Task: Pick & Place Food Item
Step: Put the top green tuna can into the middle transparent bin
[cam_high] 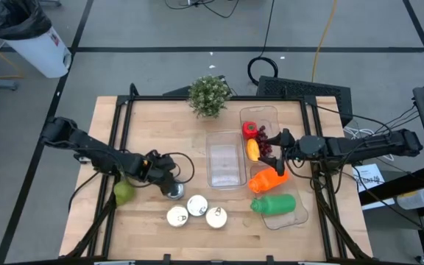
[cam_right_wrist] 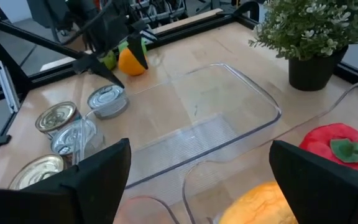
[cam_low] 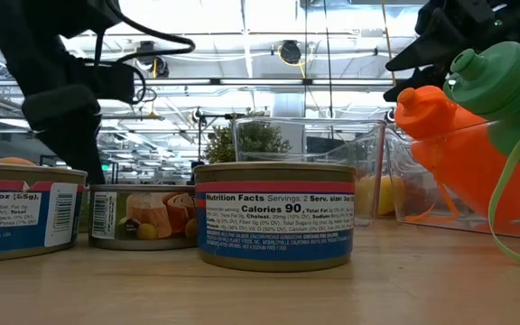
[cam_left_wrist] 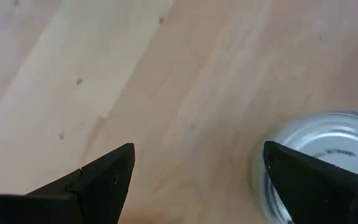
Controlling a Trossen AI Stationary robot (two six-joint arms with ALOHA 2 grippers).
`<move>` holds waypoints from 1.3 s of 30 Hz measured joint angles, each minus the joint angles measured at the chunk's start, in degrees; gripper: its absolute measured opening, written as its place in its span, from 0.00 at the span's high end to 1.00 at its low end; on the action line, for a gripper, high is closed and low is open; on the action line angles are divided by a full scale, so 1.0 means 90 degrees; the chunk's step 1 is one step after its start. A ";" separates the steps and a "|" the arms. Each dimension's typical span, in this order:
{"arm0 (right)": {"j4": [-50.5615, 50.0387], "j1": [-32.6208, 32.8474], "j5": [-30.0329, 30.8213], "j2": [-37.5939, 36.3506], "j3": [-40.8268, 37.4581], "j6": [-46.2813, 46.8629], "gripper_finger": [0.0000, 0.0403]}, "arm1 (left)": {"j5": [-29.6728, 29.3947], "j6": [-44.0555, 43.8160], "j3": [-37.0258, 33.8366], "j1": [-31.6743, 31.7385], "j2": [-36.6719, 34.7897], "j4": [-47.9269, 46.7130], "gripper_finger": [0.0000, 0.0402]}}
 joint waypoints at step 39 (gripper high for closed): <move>0.0001 0.0000 0.0002 0.0025 0.0000 -0.0016 0.10 | 0.1083 0.2082 0.0685 0.1271 -0.0002 -0.1663 0.10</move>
